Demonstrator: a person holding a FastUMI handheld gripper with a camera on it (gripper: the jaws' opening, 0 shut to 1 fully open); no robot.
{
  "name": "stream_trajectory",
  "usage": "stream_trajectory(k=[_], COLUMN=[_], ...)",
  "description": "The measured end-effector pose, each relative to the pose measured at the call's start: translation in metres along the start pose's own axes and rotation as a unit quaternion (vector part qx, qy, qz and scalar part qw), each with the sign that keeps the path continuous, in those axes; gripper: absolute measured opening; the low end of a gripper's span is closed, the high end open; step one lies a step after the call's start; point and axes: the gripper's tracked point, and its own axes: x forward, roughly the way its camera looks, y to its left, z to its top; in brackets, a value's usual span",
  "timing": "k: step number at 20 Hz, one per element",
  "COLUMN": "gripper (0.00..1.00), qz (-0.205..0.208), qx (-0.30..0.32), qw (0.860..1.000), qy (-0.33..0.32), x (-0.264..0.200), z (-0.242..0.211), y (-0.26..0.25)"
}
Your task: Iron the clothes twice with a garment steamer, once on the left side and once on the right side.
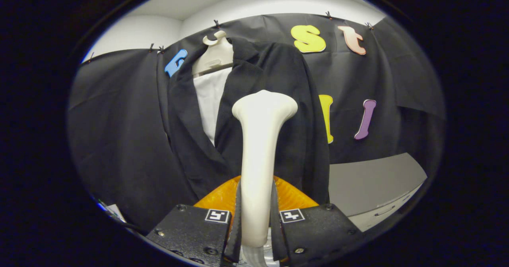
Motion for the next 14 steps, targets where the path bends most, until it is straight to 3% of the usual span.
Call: stream_trajectory(k=[14], gripper=[0.33], qz=[-0.007], qx=[0.005], qw=[0.998], qy=[0.065], x=[0.007], z=[-0.075], y=[-0.006])
